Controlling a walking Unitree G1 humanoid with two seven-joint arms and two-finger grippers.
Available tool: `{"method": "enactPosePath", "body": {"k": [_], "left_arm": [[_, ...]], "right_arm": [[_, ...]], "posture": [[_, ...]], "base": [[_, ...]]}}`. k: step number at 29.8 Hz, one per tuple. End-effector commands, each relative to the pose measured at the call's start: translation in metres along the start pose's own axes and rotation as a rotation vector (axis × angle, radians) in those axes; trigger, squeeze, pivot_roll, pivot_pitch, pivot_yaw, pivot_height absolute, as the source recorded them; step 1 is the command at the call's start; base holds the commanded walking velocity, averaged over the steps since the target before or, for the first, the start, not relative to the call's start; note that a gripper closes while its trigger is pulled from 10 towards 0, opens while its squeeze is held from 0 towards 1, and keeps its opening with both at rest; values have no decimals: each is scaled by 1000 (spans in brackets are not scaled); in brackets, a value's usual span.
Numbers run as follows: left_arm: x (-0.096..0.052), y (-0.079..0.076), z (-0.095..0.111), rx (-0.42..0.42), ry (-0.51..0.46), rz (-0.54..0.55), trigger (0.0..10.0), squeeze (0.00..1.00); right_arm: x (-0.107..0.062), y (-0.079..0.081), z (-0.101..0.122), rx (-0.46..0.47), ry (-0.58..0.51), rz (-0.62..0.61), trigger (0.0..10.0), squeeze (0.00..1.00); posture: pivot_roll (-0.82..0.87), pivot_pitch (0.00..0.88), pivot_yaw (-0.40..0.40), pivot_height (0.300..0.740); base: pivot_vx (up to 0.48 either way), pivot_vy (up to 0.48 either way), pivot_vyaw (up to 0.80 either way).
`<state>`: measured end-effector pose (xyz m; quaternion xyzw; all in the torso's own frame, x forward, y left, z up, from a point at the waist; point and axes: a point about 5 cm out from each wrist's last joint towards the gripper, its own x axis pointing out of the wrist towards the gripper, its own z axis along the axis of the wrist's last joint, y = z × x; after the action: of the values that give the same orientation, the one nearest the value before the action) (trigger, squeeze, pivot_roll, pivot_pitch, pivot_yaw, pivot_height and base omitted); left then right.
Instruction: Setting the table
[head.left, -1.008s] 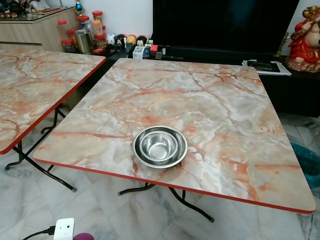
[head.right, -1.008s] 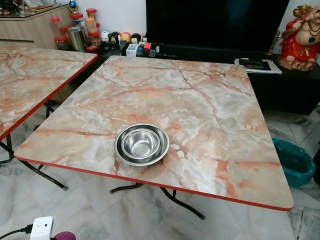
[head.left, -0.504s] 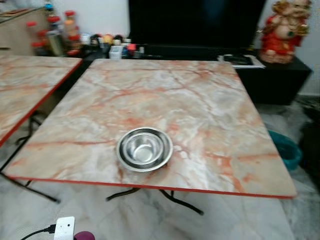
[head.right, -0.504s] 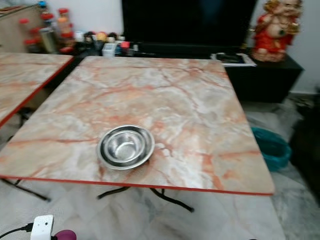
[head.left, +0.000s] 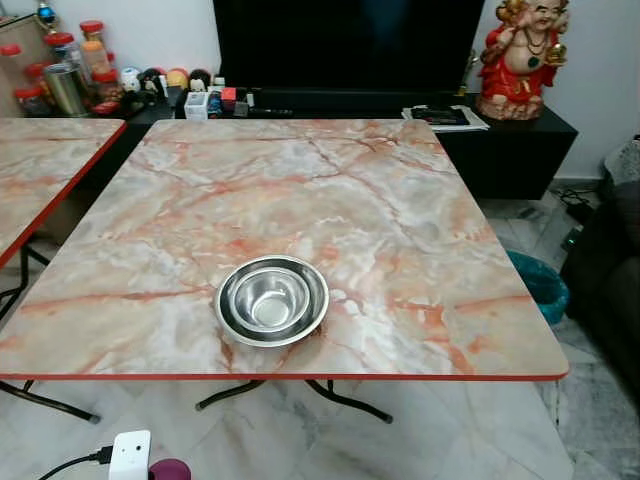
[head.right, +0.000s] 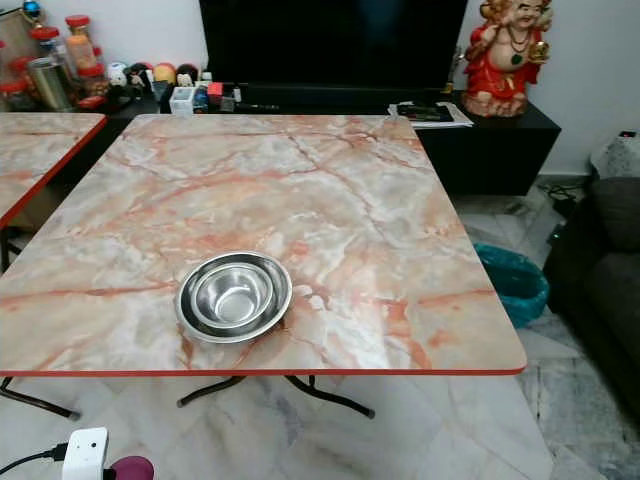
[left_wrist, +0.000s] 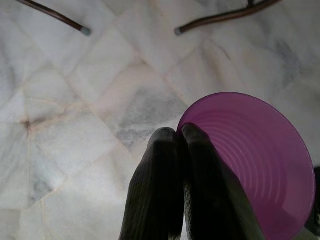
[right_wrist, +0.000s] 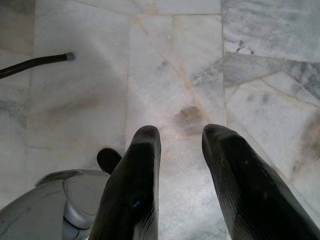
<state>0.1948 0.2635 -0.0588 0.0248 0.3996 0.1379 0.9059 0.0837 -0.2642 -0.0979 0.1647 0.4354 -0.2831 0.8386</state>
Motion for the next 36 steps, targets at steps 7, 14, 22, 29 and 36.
{"method": "enactPosePath", "body": {"k": [7,14,22,29,36], "left_arm": [[-4,25,4,-118,-80,233,10000,0],[-20,76,46,-162,-339,642,10000,0],[-37,104,83,-222,-519,847,10000,0],[-82,118,182,-186,-946,935,10000,0],[-139,31,295,36,-1423,522,10000,0]], "right_arm": [[-1,-2,-1,9,-4,-7,10000,0],[-1,-2,-1,1,-1,-6,10000,0],[-1,-2,-1,-3,1,-4,10000,0],[0,-1,-1,1,1,-3,10000,0],[0,-1,0,1,-1,-4,10000,0]], "posture": [[31,64,-13,740],[48,69,-22,740],[55,68,-25,740],[59,66,-24,740],[63,64,-24,740]], "base": [[0,0,0],[0,0,0],[0,0,0],[0,0,0],[0,0,0]]}}
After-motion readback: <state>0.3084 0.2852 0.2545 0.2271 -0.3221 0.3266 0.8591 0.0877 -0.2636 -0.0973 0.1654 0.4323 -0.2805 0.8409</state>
